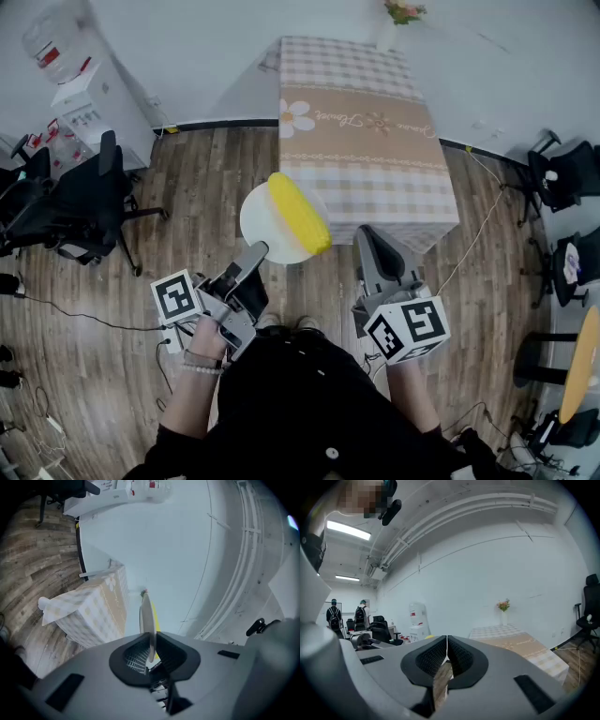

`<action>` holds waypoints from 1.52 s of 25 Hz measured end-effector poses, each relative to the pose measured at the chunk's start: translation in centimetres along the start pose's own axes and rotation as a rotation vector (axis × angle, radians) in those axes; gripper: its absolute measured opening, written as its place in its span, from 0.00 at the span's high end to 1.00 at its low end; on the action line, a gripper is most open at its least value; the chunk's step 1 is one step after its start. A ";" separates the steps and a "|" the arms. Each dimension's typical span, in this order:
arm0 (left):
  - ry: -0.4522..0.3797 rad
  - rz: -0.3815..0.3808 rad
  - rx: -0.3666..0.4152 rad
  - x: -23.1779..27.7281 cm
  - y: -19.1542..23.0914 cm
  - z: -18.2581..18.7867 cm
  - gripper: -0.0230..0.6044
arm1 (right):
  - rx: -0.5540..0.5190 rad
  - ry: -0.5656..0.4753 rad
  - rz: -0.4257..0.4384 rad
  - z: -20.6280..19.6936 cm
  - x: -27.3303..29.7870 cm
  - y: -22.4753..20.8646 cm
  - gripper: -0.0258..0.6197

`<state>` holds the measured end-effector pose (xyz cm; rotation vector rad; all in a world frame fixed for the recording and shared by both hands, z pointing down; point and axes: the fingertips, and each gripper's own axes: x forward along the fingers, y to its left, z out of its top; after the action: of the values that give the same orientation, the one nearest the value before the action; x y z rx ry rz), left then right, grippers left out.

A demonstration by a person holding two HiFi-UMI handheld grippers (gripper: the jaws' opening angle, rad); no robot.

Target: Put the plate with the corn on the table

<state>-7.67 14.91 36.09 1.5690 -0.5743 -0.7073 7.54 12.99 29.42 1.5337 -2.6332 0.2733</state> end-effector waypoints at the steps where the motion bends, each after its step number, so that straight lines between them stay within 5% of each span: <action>1: -0.001 -0.003 -0.002 0.0 0.0 0.0 0.89 | 0.003 0.001 0.000 0.0 0.0 0.0 0.89; 11: 0.006 -0.029 -0.003 -0.3 -0.3 0.2 0.89 | 0.085 0.037 0.006 -1.3 0.5 -0.5 0.89; 21: 0.044 -0.064 0.007 0.0 -1.1 -0.3 0.89 | 0.572 0.091 0.211 -3.7 3.2 -1.6 0.88; 26: 0.060 -0.083 0.012 -0.3 -1.4 -0.6 0.89 | 0.733 0.092 0.357 -4.1 4.0 -0.3 0.76; 32: 0.074 -0.107 0.008 -0.3 -1.4 -0.9 0.89 | 0.856 0.101 0.451 -4.8 4.3 0.8 0.76; 38: 0.098 -0.107 0.004 -0.2 -1.4 -1.2 0.89 | 0.842 0.106 0.454 -5.0 4.1 1.2 0.80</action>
<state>-6.95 16.05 34.75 1.6382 -0.4223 -0.7049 4.37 11.08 34.86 0.9279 -2.8852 1.5990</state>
